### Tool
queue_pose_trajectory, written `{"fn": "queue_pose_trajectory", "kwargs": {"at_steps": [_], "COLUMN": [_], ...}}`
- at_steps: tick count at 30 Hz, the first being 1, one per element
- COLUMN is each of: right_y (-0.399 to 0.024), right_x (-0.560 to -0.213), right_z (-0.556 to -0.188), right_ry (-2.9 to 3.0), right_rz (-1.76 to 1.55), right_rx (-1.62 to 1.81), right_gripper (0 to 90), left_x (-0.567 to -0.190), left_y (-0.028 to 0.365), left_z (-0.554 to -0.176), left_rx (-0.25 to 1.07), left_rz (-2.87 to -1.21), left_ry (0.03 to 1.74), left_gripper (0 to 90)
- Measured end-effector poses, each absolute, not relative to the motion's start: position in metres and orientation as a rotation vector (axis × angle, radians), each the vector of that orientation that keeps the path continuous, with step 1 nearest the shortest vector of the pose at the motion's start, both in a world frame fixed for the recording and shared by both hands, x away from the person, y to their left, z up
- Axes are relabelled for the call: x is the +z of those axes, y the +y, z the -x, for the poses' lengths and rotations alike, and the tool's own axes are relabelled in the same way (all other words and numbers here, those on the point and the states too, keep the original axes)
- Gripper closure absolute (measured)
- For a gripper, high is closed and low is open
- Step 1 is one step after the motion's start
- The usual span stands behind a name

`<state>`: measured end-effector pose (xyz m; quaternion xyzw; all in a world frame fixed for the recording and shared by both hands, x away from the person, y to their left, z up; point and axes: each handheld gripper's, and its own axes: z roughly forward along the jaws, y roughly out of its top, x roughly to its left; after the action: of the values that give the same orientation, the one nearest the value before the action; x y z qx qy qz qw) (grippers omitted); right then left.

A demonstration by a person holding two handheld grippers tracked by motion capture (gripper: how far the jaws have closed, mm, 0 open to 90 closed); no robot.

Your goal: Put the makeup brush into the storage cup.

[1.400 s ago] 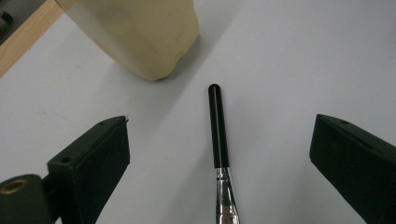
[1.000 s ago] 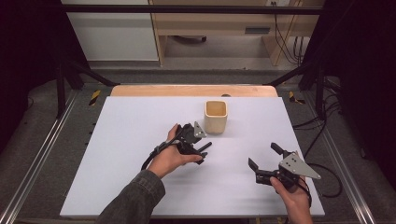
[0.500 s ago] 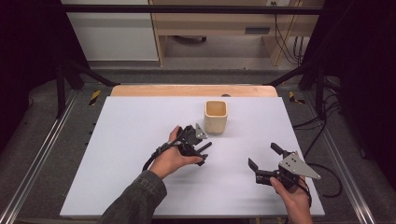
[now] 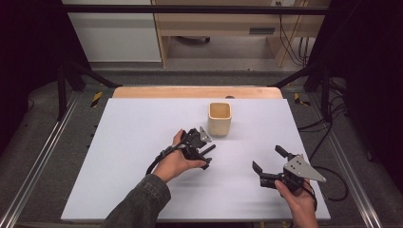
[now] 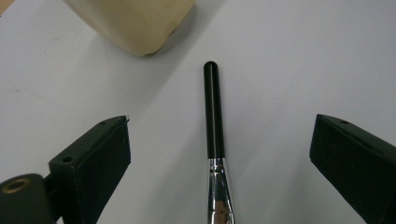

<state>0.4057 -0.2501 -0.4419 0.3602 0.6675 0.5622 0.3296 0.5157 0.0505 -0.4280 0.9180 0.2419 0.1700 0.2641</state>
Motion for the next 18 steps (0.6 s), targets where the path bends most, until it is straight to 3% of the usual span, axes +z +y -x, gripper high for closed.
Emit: {"fn": "queue_pose_trajectory", "kwargs": {"at_steps": [18], "right_y": [-0.2498], "right_x": [-0.4418], "right_z": [-0.406], "right_ry": [1.745], "right_rz": [-0.943], "right_rx": [1.468], "right_gripper": [2.1], "left_x": [-0.4347], "left_y": [0.0517], "left_z": [-0.5189], "left_rx": [0.444], "left_rz": [-2.501], "left_ry": [0.678], "left_gripper": [8.1]}}
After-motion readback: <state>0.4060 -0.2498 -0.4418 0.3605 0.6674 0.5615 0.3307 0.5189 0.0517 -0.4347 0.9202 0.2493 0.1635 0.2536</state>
